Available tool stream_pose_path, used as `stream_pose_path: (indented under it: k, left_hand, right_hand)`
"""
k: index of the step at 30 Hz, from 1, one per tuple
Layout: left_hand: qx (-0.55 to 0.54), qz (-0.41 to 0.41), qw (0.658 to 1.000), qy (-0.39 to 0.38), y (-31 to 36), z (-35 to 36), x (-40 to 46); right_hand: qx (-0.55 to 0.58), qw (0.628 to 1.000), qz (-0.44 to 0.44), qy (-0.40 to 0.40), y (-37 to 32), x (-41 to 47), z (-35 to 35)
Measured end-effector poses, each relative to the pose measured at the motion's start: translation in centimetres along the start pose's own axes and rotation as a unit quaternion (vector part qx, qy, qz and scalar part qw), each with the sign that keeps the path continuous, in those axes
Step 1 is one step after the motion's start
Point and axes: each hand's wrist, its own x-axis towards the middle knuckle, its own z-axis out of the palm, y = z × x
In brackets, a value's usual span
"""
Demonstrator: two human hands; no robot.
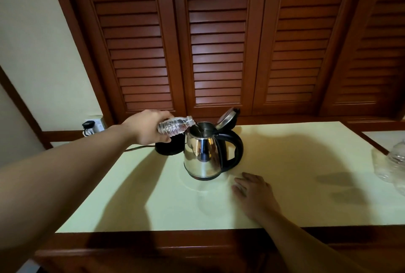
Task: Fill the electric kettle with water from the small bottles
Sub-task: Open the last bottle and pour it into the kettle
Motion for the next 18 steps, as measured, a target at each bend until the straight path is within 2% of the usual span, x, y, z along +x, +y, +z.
stream_pose_path:
  k: [9, 18]
  left_hand:
    - [0.031, 0.003, 0.999, -0.021, -0.9, -1.4, 0.7]
    - [0.047, 0.043, 0.997, -0.035, -1.4, -2.2, 1.1]
  right_hand:
    - [-0.009, 1.000, -0.002, 0.003, 0.1, 0.0, 0.1]
    - [-0.010, 1.000, 0.000, 0.005, 0.1, 0.0, 0.0]
